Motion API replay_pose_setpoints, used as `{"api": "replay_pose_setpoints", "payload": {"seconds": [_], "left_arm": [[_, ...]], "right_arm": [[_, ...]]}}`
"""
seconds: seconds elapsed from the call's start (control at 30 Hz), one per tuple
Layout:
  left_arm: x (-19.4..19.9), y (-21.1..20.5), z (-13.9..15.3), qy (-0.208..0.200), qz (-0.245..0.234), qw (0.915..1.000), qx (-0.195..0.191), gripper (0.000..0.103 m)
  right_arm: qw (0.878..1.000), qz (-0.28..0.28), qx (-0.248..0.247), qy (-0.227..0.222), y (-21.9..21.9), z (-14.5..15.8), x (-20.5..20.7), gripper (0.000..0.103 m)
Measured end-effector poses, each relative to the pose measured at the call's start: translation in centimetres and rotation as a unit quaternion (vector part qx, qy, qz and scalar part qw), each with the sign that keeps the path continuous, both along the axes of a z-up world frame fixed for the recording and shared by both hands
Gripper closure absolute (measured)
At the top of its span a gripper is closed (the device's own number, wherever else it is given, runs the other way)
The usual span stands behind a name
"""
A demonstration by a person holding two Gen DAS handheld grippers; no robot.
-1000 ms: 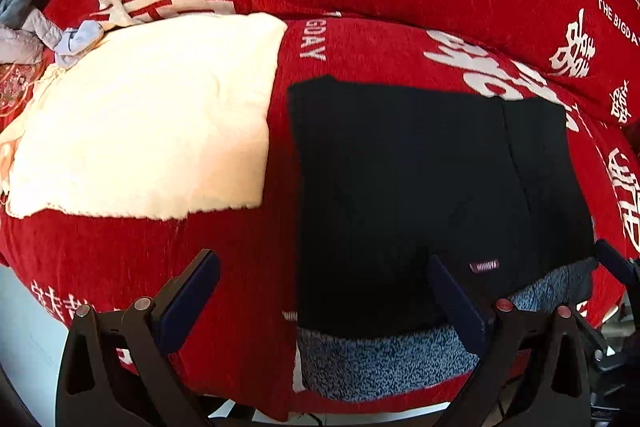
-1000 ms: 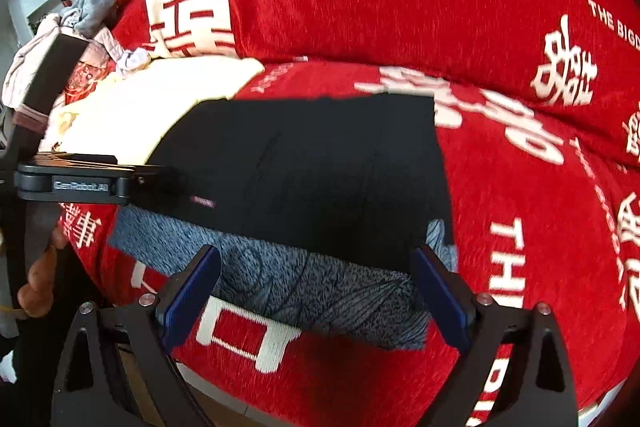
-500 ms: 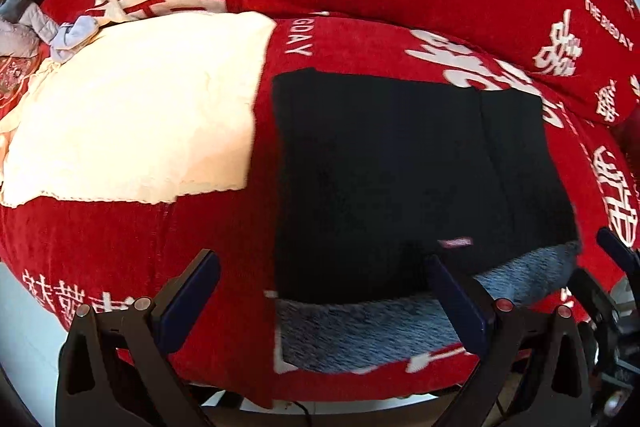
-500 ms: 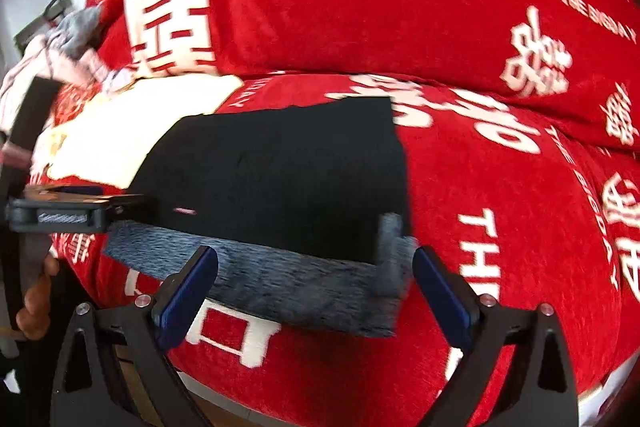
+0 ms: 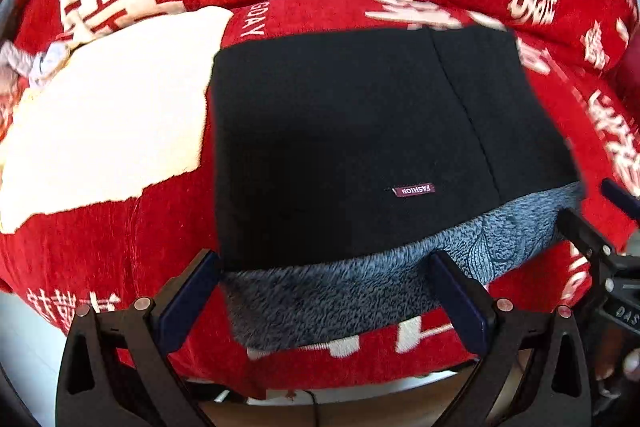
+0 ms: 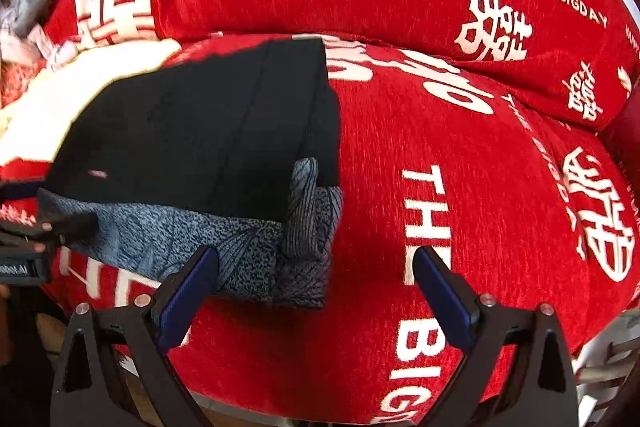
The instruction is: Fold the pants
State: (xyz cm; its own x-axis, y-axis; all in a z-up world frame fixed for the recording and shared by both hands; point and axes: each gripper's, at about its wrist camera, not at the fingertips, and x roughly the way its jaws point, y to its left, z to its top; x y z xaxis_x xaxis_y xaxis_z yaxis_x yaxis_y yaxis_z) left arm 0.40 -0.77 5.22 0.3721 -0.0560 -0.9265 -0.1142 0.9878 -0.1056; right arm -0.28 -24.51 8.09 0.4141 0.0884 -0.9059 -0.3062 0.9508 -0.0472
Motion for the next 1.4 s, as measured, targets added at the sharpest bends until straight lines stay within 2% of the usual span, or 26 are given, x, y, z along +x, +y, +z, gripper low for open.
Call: {"api": "replay_pose_setpoints", "payload": {"seconds": [0.1, 0.23, 0.33, 0.4, 0.47, 0.57, 0.73, 0.87, 0.97, 1.1, 1.17, 1.23, 1.4], "left_arm": [[0.5, 1.6, 1.7, -0.026, 0.017, 0.9994, -0.016, 0.0], [4.4, 3.7, 1.7, -0.018, 0.06, 0.9981, -0.002, 0.0], [7.3, 5.3, 0.8, 0.001, 0.101, 0.9947, -0.02, 0.0], [8.8, 6.1, 0.2, 0.012, 0.123, 0.9921, -0.017, 0.0], [9.6, 6.5, -0.9, 0.031, 0.136, 0.9902, 0.001, 0.0], [9.4, 6.9, -1.9, 0.035, 0.137, 0.9898, -0.011, 0.0], [6.6, 5.7, -0.2, 0.011, 0.113, 0.9935, 0.003, 0.0], [4.1, 4.5, 0.4, -0.002, 0.09, 0.9959, -0.006, 0.0], [2.1, 3.2, 0.6, -0.008, 0.075, 0.9971, -0.011, 0.0], [1.4, 2.0, -0.2, -0.006, 0.062, 0.998, 0.011, 0.0], [0.8, 2.1, -0.2, -0.011, 0.066, 0.9978, 0.005, 0.0], [0.5, 2.2, -0.1, -0.005, 0.067, 0.9977, -0.002, 0.0], [-0.6, 2.0, 1.1, -0.016, 0.063, 0.9978, 0.013, 0.0]], "right_arm": [[1.0, -0.002, 0.013, -0.022, 0.4, 1.7, 1.5, 0.003], [1.0, -0.007, 0.02, -0.022, 2.7, 1.5, 5.2, 0.002], [0.998, -0.046, 0.033, 0.005, 4.1, -0.2, 9.4, 0.002], [0.997, -0.075, 0.032, 0.013, 4.1, -1.0, 11.2, 0.002], [0.993, -0.108, 0.019, 0.033, 3.7, -2.3, 13.0, 0.002], [0.988, -0.127, 0.027, 0.084, 2.7, -4.1, 14.1, 0.001], [0.994, -0.09, 0.046, 0.05, 2.1, -1.4, 10.2, 0.001], [0.994, -0.079, 0.066, 0.033, 0.8, 0.2, 6.0, 0.001], [0.995, -0.077, 0.062, 0.022, -0.1, 0.9, 3.8, 0.001], [0.997, -0.063, 0.036, 0.024, -0.2, 0.1, 2.1, 0.001], [0.998, -0.053, 0.011, 0.033, -0.1, -1.0, 1.4, 0.001], [0.998, -0.05, 0.014, 0.039, -0.4, -1.5, 0.8, 0.001], [0.997, -0.05, 0.039, 0.032, -1.3, -0.8, -0.6, 0.001]]}}
